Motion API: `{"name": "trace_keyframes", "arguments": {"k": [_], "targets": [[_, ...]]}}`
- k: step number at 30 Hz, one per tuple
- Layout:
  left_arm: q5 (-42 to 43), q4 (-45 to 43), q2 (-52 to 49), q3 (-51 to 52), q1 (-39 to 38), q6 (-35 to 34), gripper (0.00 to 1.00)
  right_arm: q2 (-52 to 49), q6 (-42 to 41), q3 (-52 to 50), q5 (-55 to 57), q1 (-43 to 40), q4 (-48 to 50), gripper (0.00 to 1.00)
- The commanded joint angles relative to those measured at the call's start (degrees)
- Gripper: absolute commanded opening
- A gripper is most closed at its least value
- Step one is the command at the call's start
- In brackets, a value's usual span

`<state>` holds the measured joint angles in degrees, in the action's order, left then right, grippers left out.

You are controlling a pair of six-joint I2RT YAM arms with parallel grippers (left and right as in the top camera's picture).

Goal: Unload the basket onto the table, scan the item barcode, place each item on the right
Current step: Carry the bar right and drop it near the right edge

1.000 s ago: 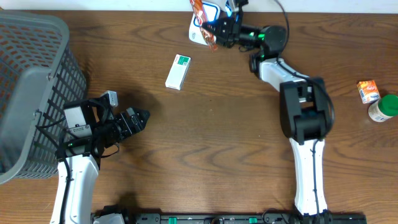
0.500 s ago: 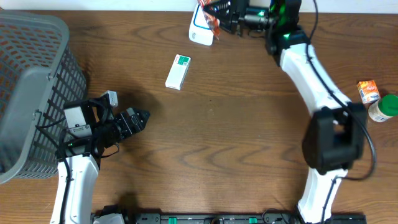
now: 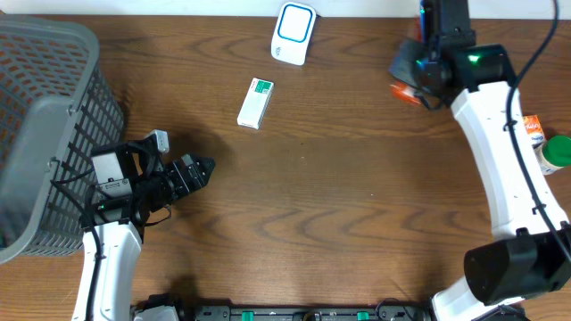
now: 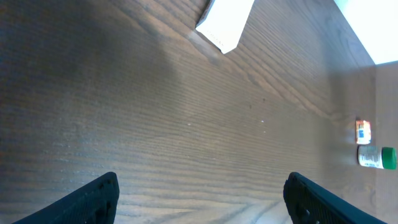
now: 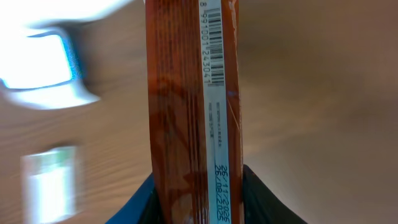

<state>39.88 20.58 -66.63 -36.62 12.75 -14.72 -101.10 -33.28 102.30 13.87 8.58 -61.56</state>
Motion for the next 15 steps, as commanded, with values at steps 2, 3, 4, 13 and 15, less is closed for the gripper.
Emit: {"name": "trace_keyframes", "arguments": {"k": [2,3,4,13,15], "targets": [[-0.8,0.0,0.4,-0.1,0.5,1.2,0.86,-1.2,3.3,-0.5,18.0,-6.8,-4.6,0.07],[-0.8,-0.1,0.4,-0.1,0.5,1.2,0.86,-1.3,3.3,-1.0,18.0,-8.9,-4.7,0.07],[-0.8,-0.1,0.4,-0.1,0.5,1.2,0.86,-1.5,3.3,-1.6,18.0,-10.7,-4.4,0.07],[-0.7,0.0,0.4,-0.1,0.5,1.2,0.86,-2.0,3.3,-16.2,17.0,-25.7,11.1,0.07],[-0.8,-0.1,0.4,-0.1,0.5,1.2,0.86,-2.5,4.8,-20.3,14.7,-27.6,16.5,0.09]]}}
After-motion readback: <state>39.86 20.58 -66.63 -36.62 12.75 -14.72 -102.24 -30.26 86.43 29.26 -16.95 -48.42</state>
